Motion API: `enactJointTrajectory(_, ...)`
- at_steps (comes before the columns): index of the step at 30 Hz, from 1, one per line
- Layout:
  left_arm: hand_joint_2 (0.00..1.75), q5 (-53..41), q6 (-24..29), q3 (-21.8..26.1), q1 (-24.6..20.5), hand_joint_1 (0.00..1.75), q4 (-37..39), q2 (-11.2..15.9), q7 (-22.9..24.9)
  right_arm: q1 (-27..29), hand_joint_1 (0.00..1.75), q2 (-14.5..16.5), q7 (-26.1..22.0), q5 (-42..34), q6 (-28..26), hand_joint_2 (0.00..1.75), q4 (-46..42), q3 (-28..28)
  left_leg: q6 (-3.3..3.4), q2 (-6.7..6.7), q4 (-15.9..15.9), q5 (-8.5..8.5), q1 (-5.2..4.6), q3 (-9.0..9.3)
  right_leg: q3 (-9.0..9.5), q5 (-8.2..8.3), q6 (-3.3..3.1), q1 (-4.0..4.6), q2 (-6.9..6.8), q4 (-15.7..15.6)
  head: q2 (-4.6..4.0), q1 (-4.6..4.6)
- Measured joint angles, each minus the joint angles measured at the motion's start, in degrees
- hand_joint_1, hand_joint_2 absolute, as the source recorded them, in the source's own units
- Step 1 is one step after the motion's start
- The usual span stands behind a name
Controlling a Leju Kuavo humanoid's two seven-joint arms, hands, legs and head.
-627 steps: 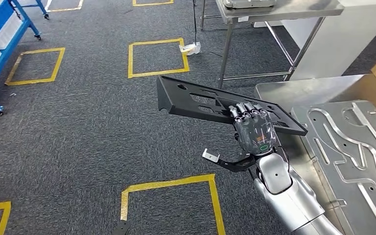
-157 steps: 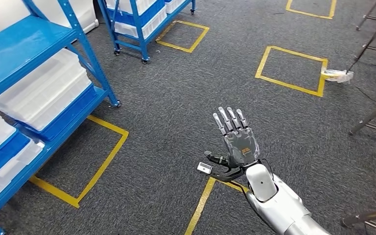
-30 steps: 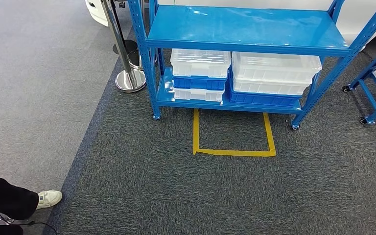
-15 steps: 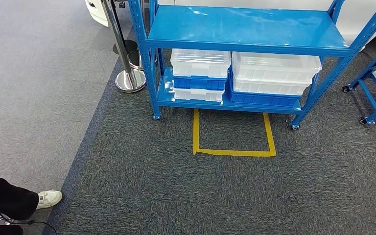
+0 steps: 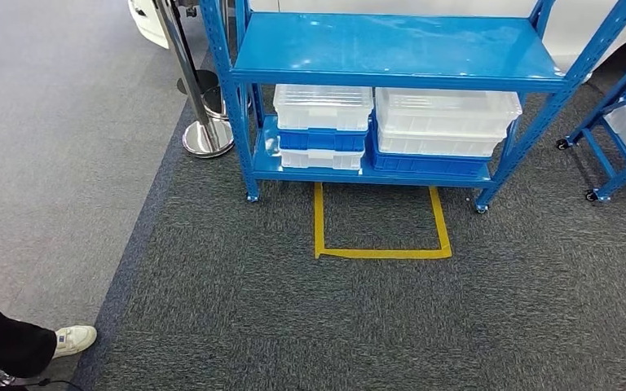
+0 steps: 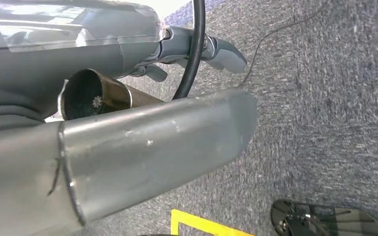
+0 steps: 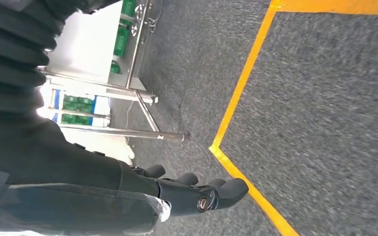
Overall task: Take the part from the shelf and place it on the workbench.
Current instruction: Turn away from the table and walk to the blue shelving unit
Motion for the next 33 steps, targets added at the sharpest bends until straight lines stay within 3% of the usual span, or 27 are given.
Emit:
enactJointTrajectory(2,0.00,0.0,0.0,0.1,0.0,0.00,0.0,0.1,0.0,0.1,0.00,0.0,0.0,0.1,0.0,0.00,0.0,0.0,-1.05,0.74,1.7,-1.27,0.00,-0.30,2.29,2.45,-0.14,-0.06,-2.06,-5.4,0.00,0.01)
enactJointTrajectory(4,0.00,0.0,0.1,0.2,0.0,0.00,0.0,0.2,0.0,-0.1,0.00,0.0,-0.1,0.2,0.0,0.00,0.1,0.0,-1.98,1.53,2.9,-2.30,-0.30,-0.50,2.48,2.31,-1.28,0.16,-2.75,-6.4,0.00,-0.07)
enactJointTrajectory(6,0.00,0.0,0.2,0.2,-0.1,0.00,0.0,0.2,0.0,-0.2,0.00,0.1,-0.2,0.3,0.0,0.00,0.1,0.0,-2.52,2.26,3.1,-2.75,-0.21,-0.17,2.25,2.29,-2.34,0.17,-1.53,-6.3,0.00,-0.13)
enactJointTrajectory(8,0.00,0.0,0.2,0.2,-0.1,0.00,0.0,0.2,0.0,-0.3,0.00,0.1,-0.2,0.3,0.1,0.00,0.1,0.0,-3.03,0.96,4.9,-4.48,0.11,-0.55,2.20,2.50,-2.99,0.06,-0.41,-6.4,0.00,-0.12)
enactJointTrajectory(10,0.00,0.0,0.3,0.3,-0.1,0.00,0.0,0.2,0.0,-0.4,0.00,0.2,-0.2,0.4,0.1,0.00,0.1,0.0,-3.45,-1.35,10.9,-8.29,0.28,-3.11,2.09,2.71,-3.39,0.04,0.71,-6.4,0.00,-0.14)
enactJointTrajectory(12,0.00,-0.1,0.3,0.3,0.0,0.00,0.0,0.2,0.0,-0.5,0.00,0.2,-0.3,0.6,0.1,0.00,0.1,0.0,-3.46,-2.22,17.7,-11.00,0.27,-6.36,1.97,2.78,-3.55,0.20,2.09,-6.4,0.00,-0.13)
enactJointTrajectory(13,0.00,-0.1,0.3,0.4,0.1,0.00,0.0,0.2,0.1,-0.5,0.00,0.2,-0.3,0.6,0.1,0.00,0.1,0.0,-3.30,-2.36,18.9,-10.78,0.26,-7.06,1.98,2.79,-3.56,0.31,2.90,-6.4,0.00,-0.14)
enactJointTrajectory(14,0.00,-0.1,0.3,0.4,0.1,0.00,0.0,0.2,0.1,-0.5,0.00,0.2,-0.3,0.6,0.1,0.00,0.1,0.0,-3.00,-2.55,17.9,-9.41,0.24,-6.75,2.05,2.79,-3.56,0.41,3.76,-6.4,0.00,-0.13)
enactJointTrajectory(15,0.00,-0.1,0.3,0.4,0.1,0.00,0.0,0.2,0.1,-0.5,0.00,0.2,-0.3,0.6,0.1,0.00,0.1,0.0,-2.58,-3.08,14.9,-7.25,0.18,-5.51,2.16,2.79,-3.56,0.50,4.62,-6.4,0.00,-0.13)
enactJointTrajectory(17,0.00,-0.1,0.4,0.4,0.1,0.00,0.0,0.3,0.1,-0.5,0.00,0.4,-0.3,0.6,0.1,0.00,0.1,0.0,-1.45,-6.21,7.2,-3.52,0.10,-2.43,2.19,2.83,-3.43,0.52,6.12,-6.4,0.00,-0.10)
enactJointTrajectory(19,0.00,-0.1,0.4,0.5,0.1,0.00,0.0,0.5,0.1,-0.6,0.00,0.6,-0.4,0.7,0.1,0.00,0.1,0.1,-0.74,-8.59,3.6,-2.48,-0.07,-1.07,1.86,3.09,-2.85,0.11,7.49,-6.5,0.00,-0.20)
enactJointTrajectory(20,0.00,-0.1,0.5,0.5,0.0,0.00,0.0,0.5,0.1,-0.6,0.00,0.7,-0.5,0.8,0.1,0.00,0.1,0.1,-0.62,-8.53,3.3,-2.48,-0.18,-0.96,1.72,3.30,-2.40,-0.04,8.13,-6.8,0.00,-0.25)
enactJointTrajectory(21,0.00,-0.1,0.5,0.5,-0.1,0.00,0.0,0.5,0.1,-0.6,0.00,0.8,-0.6,1.0,0.1,0.44,0.1,0.1,-0.58,-7.89,2.7,-2.23,-0.17,-0.73,1.71,3.53,-1.90,-0.15,8.74,-7.1,0.00,-0.32)
enactJointTrajectory(22,0.00,-0.1,0.5,0.6,-0.1,0.00,0.0,0.5,0.0,-0.5,0.00,0.8,-0.8,1.2,0.0,0.87,0.2,0.2,-0.54,-7.26,2.0,-1.87,-0.09,-0.39,1.66,3.52,-1.56,-0.02,8.33,-7.1,0.00,-0.29)
enactJointTrajectory(23,0.00,-0.2,0.5,0.6,-0.1,0.00,0.0,0.4,-0.1,-0.5,0.00,0.9,-0.9,1.5,0.0,1.31,0.2,0.4,-0.94,-6.87,1.3,-1.64,-0.05,-0.15,1.75,3.46,-1.47,0.25,7.39,-7.2,0.00,-0.18)
enactJointTrajectory(24,0.00,-0.2,0.5,0.6,-0.1,0.00,0.0,0.4,-0.4,-0.5,0.00,0.8,-1.0,1.7,0.0,1.75,0.2,0.5,-1.39,-6.47,0.7,-1.48,-0.06,0.02,1.97,3.72,-1.88,0.50,6.30,-7.7,0.00,-0.09)
enactJointTrajectory(26,0.00,-0.2,0.3,0.7,-0.1,0.00,0.0,0.4,-0.8,-0.5,0.00,0.8,-1.0,1.9,0.0,1.75,0.2,0.6,-1.97,-5.99,0.7,-1.73,-0.48,-0.01,2.45,4.15,-2.65,0.57,4.74,-8.6,0.00,0.03)
enactJointTrajectory(27,0.00,-0.2,0.2,0.7,-0.2,0.00,0.0,0.4,-0.9,-0.5,0.00,0.7,-1.1,2.0,0.1,1.75,0.2,0.6,-1.75,-5.66,0.9,-1.78,-0.62,0.01,2.64,4.51,-2.78,0.49,4.75,-9.1,0.00,0.01)
enactJointTrajectory(29,0.00,-0.2,0.1,0.7,-0.3,0.00,0.0,0.4,-0.7,-0.4,0.00,0.7,-1.1,2.1,0.2,1.75,0.2,0.7,-1.39,-5.37,1.1,-1.80,-0.72,0.07,2.72,4.62,-2.33,0.40,4.81,-9.2,0.00,0.00)
enactJointTrajectory(33,0.00,-0.6,0.2,0.8,-0.3,0.00,0.0,0.4,-0.4,-0.5,0.00,0.7,-1.2,2.4,0.5,1.75,0.2,0.8,-1.04,-5.37,1.3,-1.74,-0.80,0.13,2.84,4.80,-2.09,0.34,4.81,-9.4,0.00,-0.02)
